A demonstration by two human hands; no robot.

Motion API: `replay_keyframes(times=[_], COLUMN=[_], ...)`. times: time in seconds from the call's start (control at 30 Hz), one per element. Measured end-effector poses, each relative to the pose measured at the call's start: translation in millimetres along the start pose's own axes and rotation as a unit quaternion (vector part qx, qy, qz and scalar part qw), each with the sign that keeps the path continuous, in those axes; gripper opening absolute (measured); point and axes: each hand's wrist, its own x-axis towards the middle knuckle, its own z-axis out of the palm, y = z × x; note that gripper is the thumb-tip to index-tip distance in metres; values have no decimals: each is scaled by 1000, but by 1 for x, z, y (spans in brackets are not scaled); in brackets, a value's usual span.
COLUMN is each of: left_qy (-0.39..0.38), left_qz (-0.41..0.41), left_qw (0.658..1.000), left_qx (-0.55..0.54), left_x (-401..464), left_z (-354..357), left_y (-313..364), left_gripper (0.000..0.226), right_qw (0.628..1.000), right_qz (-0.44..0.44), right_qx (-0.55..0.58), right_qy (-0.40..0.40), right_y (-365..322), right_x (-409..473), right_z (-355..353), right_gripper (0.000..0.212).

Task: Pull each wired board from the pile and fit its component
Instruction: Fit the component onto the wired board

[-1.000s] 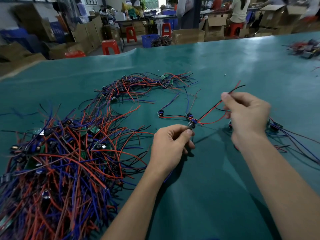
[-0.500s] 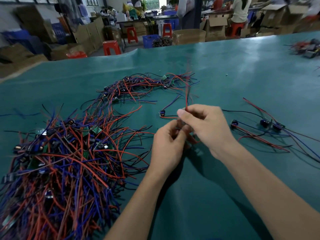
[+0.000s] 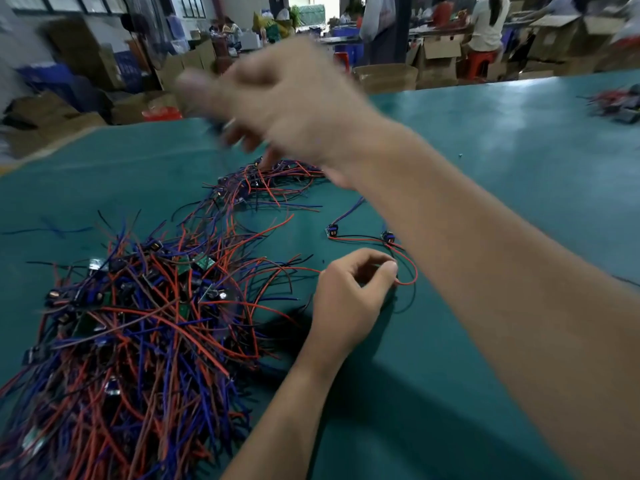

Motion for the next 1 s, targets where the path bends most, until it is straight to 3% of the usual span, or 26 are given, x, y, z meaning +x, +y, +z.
replay_keyframes(times=[0.07,0.13,0.23,0.33,0.5,0.63,0.7,0.8,1.0], left_qy=[44,85,127,131,125,112,105,92,55], left_qz=[-6,-28,-47,-43,-63,-62,-62,-58,-32], left_qw=[999,996,991,990,990,992,992,994,996], left_qx=[-17,0,6,19,4,-5,-8,-5,-56], left_x=[1,4,6,7,6,7,6,5,2], left_z=[-1,-2,-3,-3,-2,-2,-2,-1,-2], left_y=[-1,-3,-4,-6,-5,-5,-5,-5,2], left_gripper=[14,14,13,8,11,12,11,11,22], right_qw=[989,948,888,839,901,941,930,897,862], right_qz=[32,76,182,283,314,317,311,315,329], right_qx=[-113,-233,-377,-424,-282,-70,42,189,330], right_qy=[-92,-202,-188,-188,-99,100,192,247,203], right_y=[13,38,94,138,160,152,145,133,114], right_x=[13,19,8,-30,-68,-89,-97,-109,-119], right_z=[21,32,11,-28,-64,-78,-82,-83,-78], right_gripper=[22,25,31,31,15,14,12,10,3])
